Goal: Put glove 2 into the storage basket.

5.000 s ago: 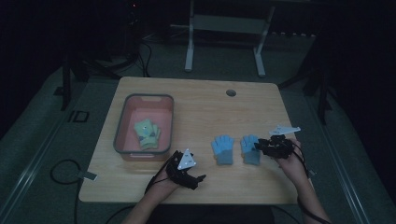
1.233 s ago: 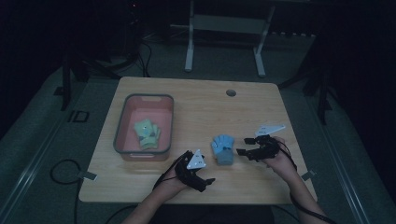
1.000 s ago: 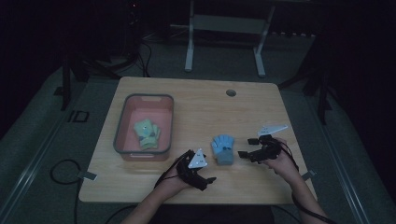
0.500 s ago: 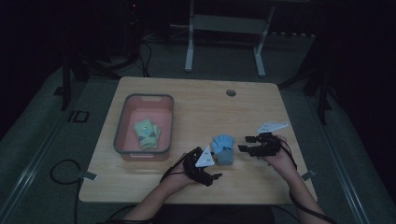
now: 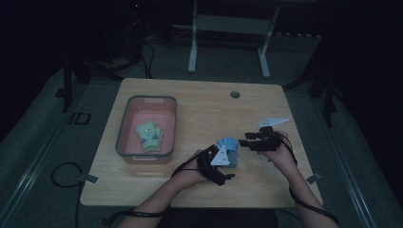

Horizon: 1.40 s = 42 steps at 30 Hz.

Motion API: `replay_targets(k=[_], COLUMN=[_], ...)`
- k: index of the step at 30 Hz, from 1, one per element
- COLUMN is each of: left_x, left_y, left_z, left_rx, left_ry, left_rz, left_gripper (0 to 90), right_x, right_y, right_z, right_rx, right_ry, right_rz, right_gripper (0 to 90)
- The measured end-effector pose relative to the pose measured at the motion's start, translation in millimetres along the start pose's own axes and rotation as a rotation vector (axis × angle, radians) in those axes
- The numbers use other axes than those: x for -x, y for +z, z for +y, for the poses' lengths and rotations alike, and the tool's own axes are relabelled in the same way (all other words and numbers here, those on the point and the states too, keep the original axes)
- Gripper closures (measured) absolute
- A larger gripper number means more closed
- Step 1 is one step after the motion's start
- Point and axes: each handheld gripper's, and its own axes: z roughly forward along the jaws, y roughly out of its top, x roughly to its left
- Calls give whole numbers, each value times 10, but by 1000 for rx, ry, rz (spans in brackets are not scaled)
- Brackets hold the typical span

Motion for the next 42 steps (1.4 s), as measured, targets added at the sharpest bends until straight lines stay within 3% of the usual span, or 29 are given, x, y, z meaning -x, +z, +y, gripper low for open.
replay_targets(k=[6,7,15,19,21,24,25,28,30,32,34,37,42], left_x=[-23,-19,-12,7,9,1,-23,-53,-69,-83,-93,-69,-57], left_y=[105,164,272,322,364,375,405,422,433,431,404,365,347], left_z=[-9,-26,-58,-71,-86,-89,-90,-84,-85,-75,-60,-84,-96], left_rx=[-10,-33,-71,-90,-102,-104,-135,-145,-149,-153,-147,-138,-154], left_ry=[32,43,49,87,111,114,152,168,161,167,120,91,103], left_rz=[9,21,37,19,16,18,36,55,62,66,54,28,22], left_gripper=[192,192,202,248,323,353,376,460,508,634,699,718,722], right_x=[86,116,153,151,140,139,137,135,136,136,134,102,99], right_y=[93,148,323,385,424,413,394,373,370,368,371,412,489], right_z=[40,55,37,15,-26,-38,-42,-42,-41,-39,-43,-74,-118], right_rx=[-6,-3,-43,-55,-71,-70,-68,-61,-61,-61,-62,-61,-81], right_ry=[18,45,65,83,81,86,84,78,78,84,96,120,132], right_rz=[-13,7,19,22,20,21,20,16,13,9,11,23,9], right_gripper=[489,482,446,438,437,437,437,437,437,437,437,436,430])
